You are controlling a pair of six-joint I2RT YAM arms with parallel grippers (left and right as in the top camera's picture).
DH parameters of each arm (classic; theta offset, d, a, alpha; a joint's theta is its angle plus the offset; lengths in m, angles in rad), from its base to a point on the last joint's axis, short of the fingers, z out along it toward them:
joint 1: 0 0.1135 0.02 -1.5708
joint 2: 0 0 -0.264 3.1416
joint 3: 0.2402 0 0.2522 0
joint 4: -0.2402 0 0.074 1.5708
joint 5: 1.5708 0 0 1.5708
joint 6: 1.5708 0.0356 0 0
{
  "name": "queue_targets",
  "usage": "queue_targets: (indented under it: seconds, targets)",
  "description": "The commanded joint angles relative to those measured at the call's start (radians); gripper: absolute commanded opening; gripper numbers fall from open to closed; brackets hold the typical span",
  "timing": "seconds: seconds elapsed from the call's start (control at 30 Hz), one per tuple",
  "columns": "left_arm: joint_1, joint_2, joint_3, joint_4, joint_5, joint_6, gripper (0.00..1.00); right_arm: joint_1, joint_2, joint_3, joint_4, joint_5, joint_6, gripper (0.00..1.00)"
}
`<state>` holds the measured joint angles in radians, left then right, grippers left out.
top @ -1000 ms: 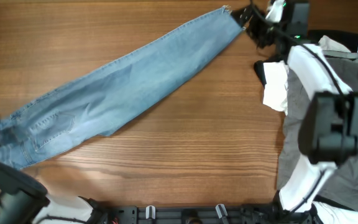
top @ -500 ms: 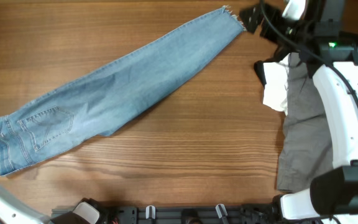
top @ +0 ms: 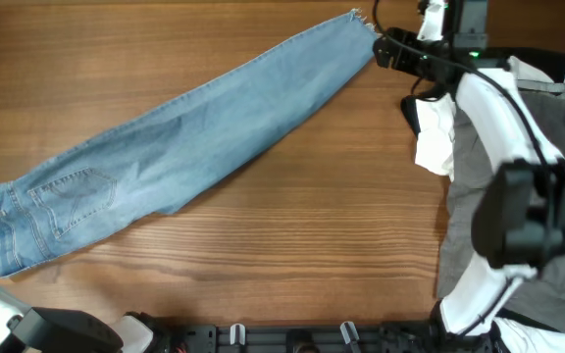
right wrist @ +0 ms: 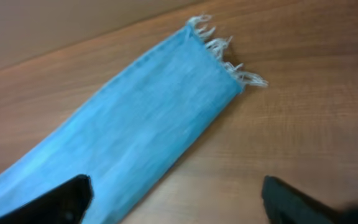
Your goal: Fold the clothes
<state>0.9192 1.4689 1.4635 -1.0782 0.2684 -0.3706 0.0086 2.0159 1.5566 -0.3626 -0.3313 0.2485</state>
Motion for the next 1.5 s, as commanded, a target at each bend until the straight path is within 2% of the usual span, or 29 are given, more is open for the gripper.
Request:
queue_targets:
  seconds: [0.0,0.07,0.23,0.37,0.47,0.53,0.63,0.77,0.87,0.97,1.23,1.47]
  targets:
    - [0.001,0.002,-0.007,-0.013,0.057,0.051,0.86,0.001,0.140,-0.007,0.122,0.026,0.034,1.00]
    - [-0.003,0.002,-0.007,-0.026,0.056,0.054,0.86,0.001,0.212,-0.007,0.235,0.025,0.131,0.99]
    - [-0.003,0.002,-0.007,-0.038,0.056,0.054,0.86,0.002,0.290,-0.007,0.349,0.017,0.260,0.97]
    - [-0.003,0.002,-0.007,-0.041,0.056,0.053,0.87,0.007,0.302,-0.007,0.378,0.024,0.251,0.92]
    - [-0.003,0.002,-0.007,-0.042,0.056,0.053,0.87,0.008,0.301,-0.003,0.370,0.002,0.155,0.93]
    - [-0.003,0.002,-0.007,-0.042,0.056,0.053,0.87,0.006,0.299,0.020,0.291,-0.037,0.048,0.99]
    - [-0.003,0.002,-0.007,-0.047,0.057,0.053,0.87,-0.004,0.298,0.127,0.038,-0.039,-0.043,0.99]
    - [-0.003,0.002,-0.007,-0.056,0.056,0.053,0.87,-0.005,0.298,0.312,-0.229,-0.019,-0.112,1.00]
    - [-0.003,0.002,-0.007,-0.056,0.056,0.053,0.87,-0.003,0.298,0.455,-0.340,0.000,-0.118,1.00]
    - [-0.004,0.002,-0.007,-0.056,0.056,0.053,0.87,-0.003,0.298,0.525,-0.311,0.003,-0.118,1.00]
    - [-0.004,0.002,-0.007,-0.056,0.056,0.053,0.88,0.029,0.340,0.523,-0.137,0.132,-0.115,1.00]
    - [-0.004,0.002,-0.007,-0.056,0.056,0.054,0.88,0.035,0.435,0.523,-0.050,0.133,-0.115,0.99]
